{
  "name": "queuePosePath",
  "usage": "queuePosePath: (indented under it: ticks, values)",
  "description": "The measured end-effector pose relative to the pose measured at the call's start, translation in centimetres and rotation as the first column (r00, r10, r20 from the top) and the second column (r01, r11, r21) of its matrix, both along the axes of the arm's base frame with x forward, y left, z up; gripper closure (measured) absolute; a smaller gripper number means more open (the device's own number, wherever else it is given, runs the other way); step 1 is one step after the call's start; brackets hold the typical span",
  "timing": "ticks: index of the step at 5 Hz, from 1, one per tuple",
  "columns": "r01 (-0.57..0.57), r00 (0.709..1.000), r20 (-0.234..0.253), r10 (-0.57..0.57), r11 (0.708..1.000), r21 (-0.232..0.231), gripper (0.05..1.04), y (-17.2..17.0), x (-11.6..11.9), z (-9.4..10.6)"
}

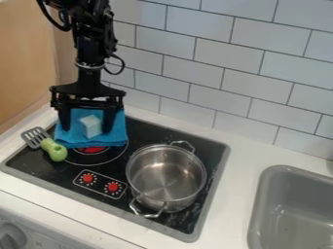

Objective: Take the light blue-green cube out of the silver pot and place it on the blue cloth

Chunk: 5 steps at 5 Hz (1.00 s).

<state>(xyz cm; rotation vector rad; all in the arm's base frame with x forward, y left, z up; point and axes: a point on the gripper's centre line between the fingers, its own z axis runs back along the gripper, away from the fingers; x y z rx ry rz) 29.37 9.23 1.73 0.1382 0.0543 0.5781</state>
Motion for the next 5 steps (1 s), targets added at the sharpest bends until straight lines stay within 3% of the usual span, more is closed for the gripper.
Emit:
queuePosePath:
  ticks: [1,3,4,5]
  values:
    - [-0.001,1.0,-0.001,0.001,1.0,-0.005,0.081,-0.1,0.0,0.0]
    - [0.061,0.981,0.182,-0.067,0.997,0.038,0.085,-0.1,0.7,6.1]
    - [0.067,0.97,0.229,-0.077,0.996,0.055,0.085,-0.1,0.4,8.1]
    - [0.066,0.97,0.231,-0.078,0.996,0.055,0.085,-0.1,0.4,8.2]
